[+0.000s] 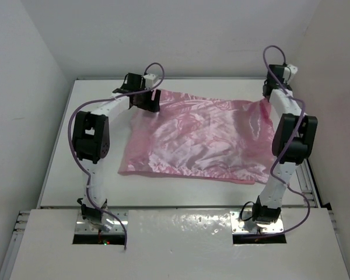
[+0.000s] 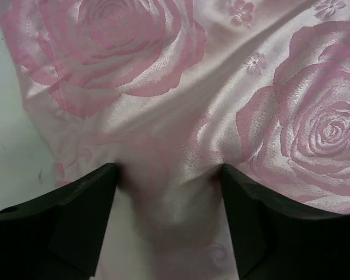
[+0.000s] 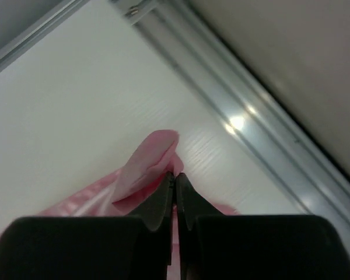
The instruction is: Put the pillow into the pillowcase
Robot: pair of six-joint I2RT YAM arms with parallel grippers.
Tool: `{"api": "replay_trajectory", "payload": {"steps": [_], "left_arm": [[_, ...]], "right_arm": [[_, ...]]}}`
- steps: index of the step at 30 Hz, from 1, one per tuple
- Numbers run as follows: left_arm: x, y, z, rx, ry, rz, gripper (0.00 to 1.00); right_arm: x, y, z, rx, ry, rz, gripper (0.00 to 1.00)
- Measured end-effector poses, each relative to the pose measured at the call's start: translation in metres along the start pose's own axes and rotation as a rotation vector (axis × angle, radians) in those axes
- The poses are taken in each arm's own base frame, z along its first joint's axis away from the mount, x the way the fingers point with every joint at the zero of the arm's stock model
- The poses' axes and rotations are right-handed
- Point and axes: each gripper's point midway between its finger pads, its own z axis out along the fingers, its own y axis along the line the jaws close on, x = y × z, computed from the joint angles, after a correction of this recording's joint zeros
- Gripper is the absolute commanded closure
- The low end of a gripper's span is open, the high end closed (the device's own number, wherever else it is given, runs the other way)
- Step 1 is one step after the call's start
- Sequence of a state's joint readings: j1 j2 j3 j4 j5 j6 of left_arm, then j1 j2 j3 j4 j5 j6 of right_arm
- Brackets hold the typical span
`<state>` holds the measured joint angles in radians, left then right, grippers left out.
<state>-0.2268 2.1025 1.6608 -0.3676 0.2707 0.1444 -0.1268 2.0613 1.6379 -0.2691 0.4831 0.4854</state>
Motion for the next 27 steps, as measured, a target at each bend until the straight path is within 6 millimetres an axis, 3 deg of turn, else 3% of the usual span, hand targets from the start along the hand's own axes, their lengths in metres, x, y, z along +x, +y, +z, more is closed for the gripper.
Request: {"api": "replay_trajectory", "payload": {"steps": [1,2,3,5,7,11,16,20,21,23,24,25,26,27], "left_arm": [[0.002,0.001,0.003,0.001,0.003,-0.004,0.39],[0.004,0.003,0.005,0.0,0.004,-0.009,0.51],[0.005,0.003,0.007,-0.001,0.004,-0.015,0.6],[0.005,0.004,0.008,-0.005,-0.003,-0.018,0.83],[0.005,0.006,0.01,-0.014,-0.01,-0.018,1.0],[0.015,0.015,0.014,-0.049,-0.008,-0.024,1.0],[0.026,0.028,0.008,-0.097,-0.012,-0.038,1.0],[0.04,0.047,-0.012,-0.144,0.008,-0.063,1.0],[0.043,0.052,-0.017,-0.157,0.015,-0.066,0.93],[0.049,0.064,-0.03,-0.188,0.03,-0.062,0.8],[0.05,0.07,-0.035,-0.201,0.038,-0.057,0.58],[0.051,0.075,-0.039,-0.213,0.044,-0.048,0.47],[0.051,0.079,-0.042,-0.223,0.051,-0.044,0.35],[0.048,0.083,-0.045,-0.23,0.054,-0.04,0.31]], "right_arm": [[-0.006,-0.017,0.005,0.043,-0.009,0.016,0.87],[-0.012,-0.029,0.009,0.082,-0.02,0.027,0.74],[-0.018,-0.039,0.011,0.122,-0.031,0.027,0.4],[-0.029,-0.047,0.015,0.177,-0.059,-0.001,0.16],[-0.031,-0.045,0.016,0.197,-0.07,-0.037,0.13],[-0.022,-0.037,0.012,0.184,-0.064,-0.089,0.08],[0.004,-0.027,-0.006,0.086,-0.026,-0.142,0.01],[-0.007,-0.018,-0.014,0.008,-0.024,-0.101,0.03],[-0.014,-0.018,-0.015,-0.003,-0.023,-0.083,0.06],[-0.024,-0.018,-0.016,-0.028,-0.022,-0.061,0.22],[-0.027,-0.017,-0.017,-0.046,-0.024,-0.051,0.31],[-0.027,-0.017,-0.016,-0.058,-0.021,-0.048,0.53],[-0.023,-0.016,-0.017,-0.07,-0.013,-0.056,0.67],[-0.012,-0.014,-0.018,-0.091,0.002,-0.057,0.77]]}}
